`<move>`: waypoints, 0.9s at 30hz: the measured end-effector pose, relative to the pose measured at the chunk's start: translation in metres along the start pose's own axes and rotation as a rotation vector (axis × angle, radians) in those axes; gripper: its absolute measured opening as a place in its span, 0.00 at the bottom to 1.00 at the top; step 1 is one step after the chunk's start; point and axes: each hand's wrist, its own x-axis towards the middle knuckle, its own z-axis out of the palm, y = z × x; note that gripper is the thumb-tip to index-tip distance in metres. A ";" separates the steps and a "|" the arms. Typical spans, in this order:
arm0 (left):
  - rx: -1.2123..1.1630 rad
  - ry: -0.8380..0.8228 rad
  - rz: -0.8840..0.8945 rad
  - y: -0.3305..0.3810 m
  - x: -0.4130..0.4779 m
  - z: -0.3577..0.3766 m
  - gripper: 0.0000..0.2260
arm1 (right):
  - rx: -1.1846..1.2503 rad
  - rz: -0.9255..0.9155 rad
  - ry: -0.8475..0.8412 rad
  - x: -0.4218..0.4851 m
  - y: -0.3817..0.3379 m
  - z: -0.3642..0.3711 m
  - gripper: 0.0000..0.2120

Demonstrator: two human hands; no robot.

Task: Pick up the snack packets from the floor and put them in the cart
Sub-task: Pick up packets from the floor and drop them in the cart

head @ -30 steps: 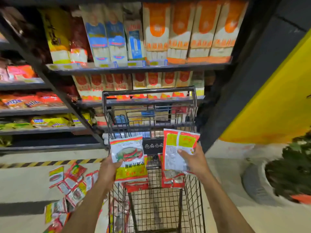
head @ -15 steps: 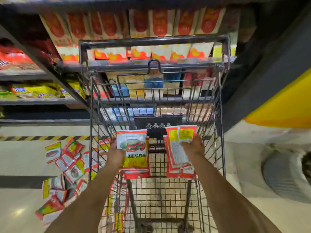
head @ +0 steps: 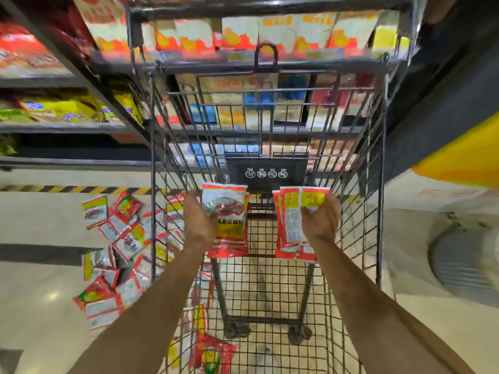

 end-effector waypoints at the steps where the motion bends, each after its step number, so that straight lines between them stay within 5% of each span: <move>1: 0.013 -0.028 0.045 0.000 -0.006 -0.009 0.25 | 0.008 -0.036 -0.018 -0.008 -0.007 -0.008 0.25; 10: 0.149 -0.010 0.621 0.052 -0.115 -0.212 0.25 | 0.043 -0.560 -0.090 -0.127 -0.115 -0.136 0.37; 18: 0.495 0.089 0.492 0.041 -0.174 -0.401 0.32 | -0.068 -0.743 -0.023 -0.262 -0.233 -0.214 0.36; 27: 0.527 0.237 0.575 -0.040 -0.220 -0.589 0.35 | 0.022 -0.861 0.176 -0.453 -0.323 -0.204 0.34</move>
